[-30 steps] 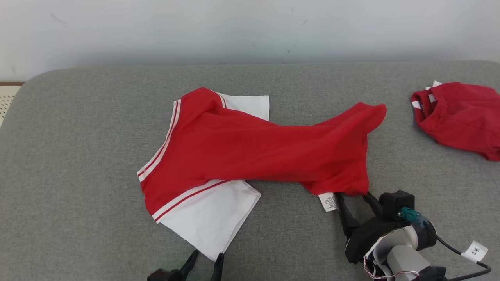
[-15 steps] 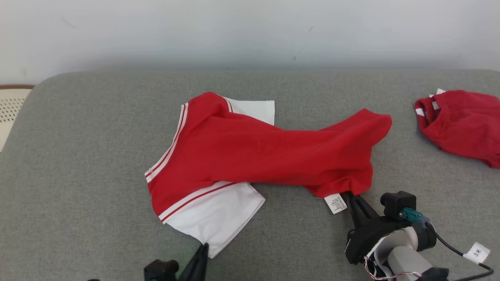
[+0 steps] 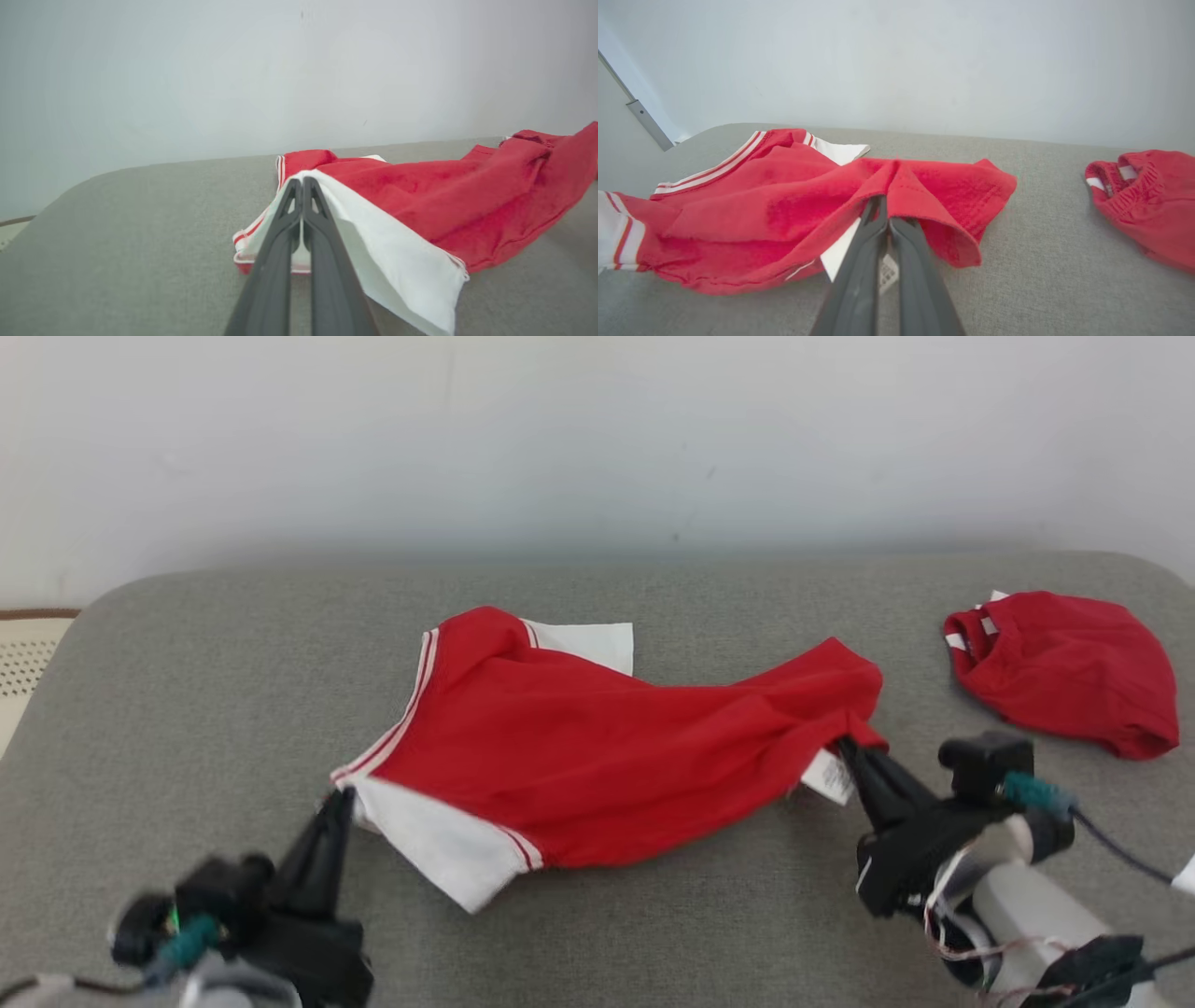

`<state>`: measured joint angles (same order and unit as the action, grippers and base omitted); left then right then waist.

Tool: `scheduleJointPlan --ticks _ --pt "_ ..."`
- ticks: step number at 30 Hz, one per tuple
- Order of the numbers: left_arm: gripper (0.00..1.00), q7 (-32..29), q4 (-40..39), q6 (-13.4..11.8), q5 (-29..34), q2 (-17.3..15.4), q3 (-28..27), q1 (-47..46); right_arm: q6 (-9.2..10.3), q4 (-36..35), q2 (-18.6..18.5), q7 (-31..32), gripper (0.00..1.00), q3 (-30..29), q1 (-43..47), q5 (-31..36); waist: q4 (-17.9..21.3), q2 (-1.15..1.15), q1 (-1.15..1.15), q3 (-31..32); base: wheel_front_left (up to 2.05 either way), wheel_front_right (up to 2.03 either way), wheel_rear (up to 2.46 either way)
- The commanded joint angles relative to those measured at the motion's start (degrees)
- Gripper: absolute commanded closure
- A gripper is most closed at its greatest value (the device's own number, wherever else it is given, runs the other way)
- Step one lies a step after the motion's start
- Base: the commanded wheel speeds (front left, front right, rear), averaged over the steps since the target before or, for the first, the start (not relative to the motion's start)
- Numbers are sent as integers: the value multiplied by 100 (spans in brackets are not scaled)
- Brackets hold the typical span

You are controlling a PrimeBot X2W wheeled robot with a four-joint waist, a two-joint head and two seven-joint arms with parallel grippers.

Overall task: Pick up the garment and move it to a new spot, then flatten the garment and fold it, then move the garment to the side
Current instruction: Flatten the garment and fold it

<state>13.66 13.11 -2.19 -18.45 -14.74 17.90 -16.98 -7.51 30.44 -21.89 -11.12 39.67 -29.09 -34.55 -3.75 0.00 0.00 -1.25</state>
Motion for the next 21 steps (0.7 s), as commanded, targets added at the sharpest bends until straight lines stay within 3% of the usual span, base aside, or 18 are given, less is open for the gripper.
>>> scheduleJointPlan --ticks 1,6,10,21 --pt "100 -130 -138 78 115 -175 7 -268 4 -133 -122 74 100 46 -178 -115 68 0 0 4 0 0 0" --pt "100 -667 -532 375 160 -564 -50 -1310 4 -501 -329 495 100 229 -898 -381 135 0 0 -218 0 0 0" --pt "100 -1088 -404 661 267 -809 59 -2358 4 -505 -372 888 100 302 -1722 -710 197 0 0 -563 0 0 0" --pt "100 -1371 893 940 159 -1006 289 -5117 4 619 180 1546 100 79 -4140 -1628 400 0 0 -1534 0 0 0"
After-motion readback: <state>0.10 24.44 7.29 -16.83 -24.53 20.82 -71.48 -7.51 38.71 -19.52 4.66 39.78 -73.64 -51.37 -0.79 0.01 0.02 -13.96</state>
